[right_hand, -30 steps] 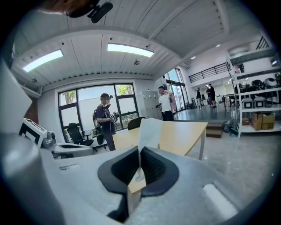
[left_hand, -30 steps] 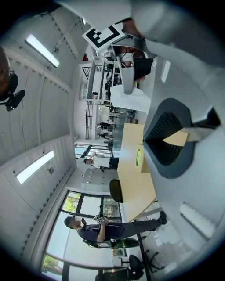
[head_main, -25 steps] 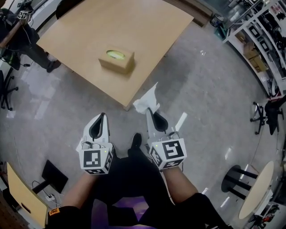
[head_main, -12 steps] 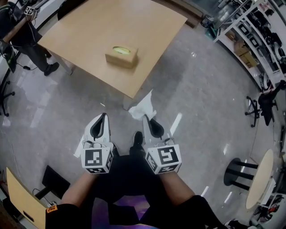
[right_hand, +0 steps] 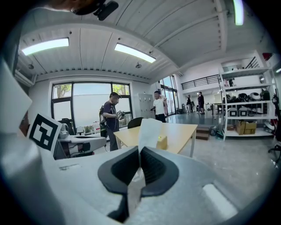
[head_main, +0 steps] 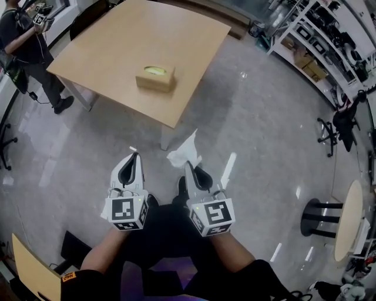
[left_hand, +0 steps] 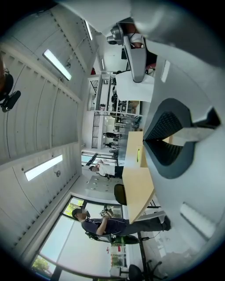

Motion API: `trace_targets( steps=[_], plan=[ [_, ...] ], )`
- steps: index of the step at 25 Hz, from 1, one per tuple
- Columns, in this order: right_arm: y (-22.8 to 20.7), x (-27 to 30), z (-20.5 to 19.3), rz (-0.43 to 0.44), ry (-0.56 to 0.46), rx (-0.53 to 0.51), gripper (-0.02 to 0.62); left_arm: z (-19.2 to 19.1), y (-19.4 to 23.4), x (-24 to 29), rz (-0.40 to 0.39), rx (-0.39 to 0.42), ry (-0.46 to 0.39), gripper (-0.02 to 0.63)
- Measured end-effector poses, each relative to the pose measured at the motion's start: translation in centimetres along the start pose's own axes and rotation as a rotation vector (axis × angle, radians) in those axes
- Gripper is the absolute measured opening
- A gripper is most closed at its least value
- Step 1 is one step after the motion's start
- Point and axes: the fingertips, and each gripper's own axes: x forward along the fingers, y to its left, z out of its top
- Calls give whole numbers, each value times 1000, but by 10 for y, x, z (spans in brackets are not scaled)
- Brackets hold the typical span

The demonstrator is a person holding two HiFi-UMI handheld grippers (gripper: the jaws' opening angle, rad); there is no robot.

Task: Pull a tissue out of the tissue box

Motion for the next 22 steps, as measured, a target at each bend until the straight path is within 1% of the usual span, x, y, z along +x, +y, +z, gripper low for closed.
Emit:
trace_targets(
  steps=[5,12,22],
  plan=[
    [9,-11,0,-12,-13,-4,-8,-2,0,-10,-11,0,-3,18],
    [10,-12,2,-34,-13,-5,-8,-6,3,-12,-23,-3,9,18],
    [12,-15,3,-39,-8,-8,-8,-6,3,-15,-27,-5,11,18]
  ],
)
